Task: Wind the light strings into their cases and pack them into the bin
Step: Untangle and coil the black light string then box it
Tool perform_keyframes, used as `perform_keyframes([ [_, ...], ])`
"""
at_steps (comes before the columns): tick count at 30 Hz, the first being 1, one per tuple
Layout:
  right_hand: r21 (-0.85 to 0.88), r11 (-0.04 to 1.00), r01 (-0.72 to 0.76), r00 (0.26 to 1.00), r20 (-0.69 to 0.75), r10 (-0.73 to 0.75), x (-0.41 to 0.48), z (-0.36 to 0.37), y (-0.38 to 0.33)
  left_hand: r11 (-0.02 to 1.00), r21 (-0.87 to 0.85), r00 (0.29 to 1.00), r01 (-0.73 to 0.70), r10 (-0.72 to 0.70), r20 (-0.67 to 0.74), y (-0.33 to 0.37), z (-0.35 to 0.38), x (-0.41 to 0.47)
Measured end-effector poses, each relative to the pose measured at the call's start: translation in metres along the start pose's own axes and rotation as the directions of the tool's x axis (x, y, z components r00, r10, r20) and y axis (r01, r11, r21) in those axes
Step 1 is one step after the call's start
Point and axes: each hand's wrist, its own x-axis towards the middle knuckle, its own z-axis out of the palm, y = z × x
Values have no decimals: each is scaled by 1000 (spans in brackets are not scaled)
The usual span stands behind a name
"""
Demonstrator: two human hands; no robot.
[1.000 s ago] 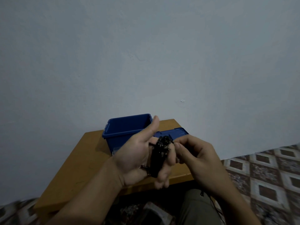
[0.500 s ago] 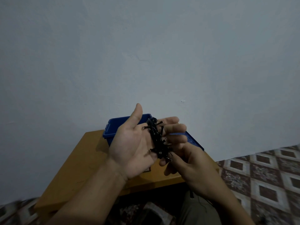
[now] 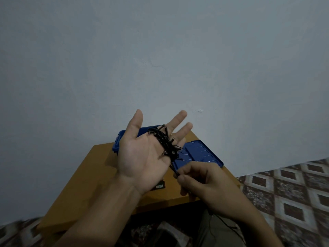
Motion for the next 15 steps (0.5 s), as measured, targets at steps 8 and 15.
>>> perform_keyframes([
  [8, -37, 999, 19, 1000, 0, -19, -1, 1, -1, 994, 79, 974, -82, 96, -206, -2, 8, -2],
  [15, 10, 999, 35, 996, -86, -34, -2, 0, -3, 981, 194, 971, 10, 37, -237, -3, 15, -4],
])
